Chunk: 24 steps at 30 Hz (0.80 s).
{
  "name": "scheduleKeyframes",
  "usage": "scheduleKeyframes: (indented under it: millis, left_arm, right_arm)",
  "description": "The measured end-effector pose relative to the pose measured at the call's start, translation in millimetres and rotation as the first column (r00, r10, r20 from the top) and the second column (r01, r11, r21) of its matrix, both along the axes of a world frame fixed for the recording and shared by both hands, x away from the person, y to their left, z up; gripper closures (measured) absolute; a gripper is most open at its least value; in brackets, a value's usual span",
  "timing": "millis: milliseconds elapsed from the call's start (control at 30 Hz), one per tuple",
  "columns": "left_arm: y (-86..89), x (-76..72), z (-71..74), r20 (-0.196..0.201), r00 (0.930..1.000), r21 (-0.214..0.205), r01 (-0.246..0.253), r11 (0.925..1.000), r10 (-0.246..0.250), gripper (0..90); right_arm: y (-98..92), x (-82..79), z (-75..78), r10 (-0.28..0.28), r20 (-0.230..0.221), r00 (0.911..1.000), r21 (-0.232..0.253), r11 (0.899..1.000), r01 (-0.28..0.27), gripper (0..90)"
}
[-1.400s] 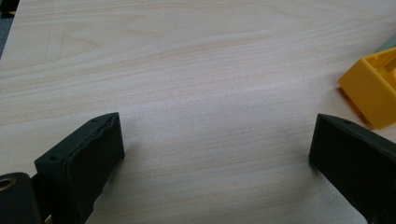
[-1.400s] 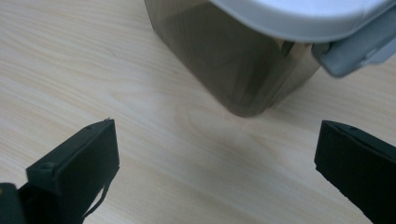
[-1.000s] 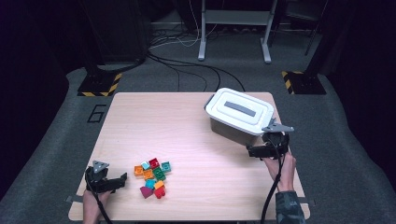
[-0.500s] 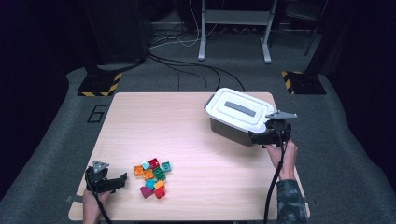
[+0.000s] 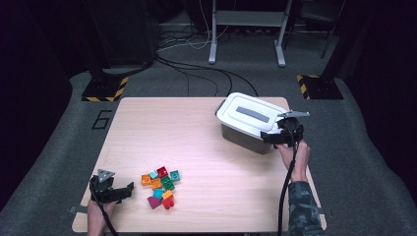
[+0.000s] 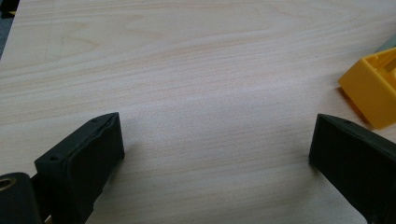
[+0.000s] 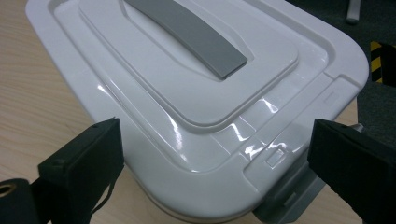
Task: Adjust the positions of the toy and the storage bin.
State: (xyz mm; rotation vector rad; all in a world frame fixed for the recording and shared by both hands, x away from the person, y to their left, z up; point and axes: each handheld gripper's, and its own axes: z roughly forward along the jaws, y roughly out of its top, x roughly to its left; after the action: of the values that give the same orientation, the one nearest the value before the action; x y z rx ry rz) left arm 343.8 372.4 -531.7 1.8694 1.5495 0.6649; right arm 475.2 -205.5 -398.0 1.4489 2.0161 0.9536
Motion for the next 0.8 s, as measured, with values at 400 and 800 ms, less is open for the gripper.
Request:
scheduleKeyframes:
  millis: [400,800]
  left_arm:
    - [0.0,-0.3,0.4,-0.008,1.0,-0.002,0.001,1.0,-0.001,2.7]
    - [0.2,-0.2,0.4,-0.006,1.0,0.0,0.002,1.0,-0.002,2.8]
  right_arm:
    - [-9.2,13.3,-2.5,-0.04,-0.023,0.9989,0.009,0.999,0.041,13.9]
    - [-8.2,7.2,-3.7,-0.035,-0.032,0.9989,0.014,0.999,0.035,13.6]
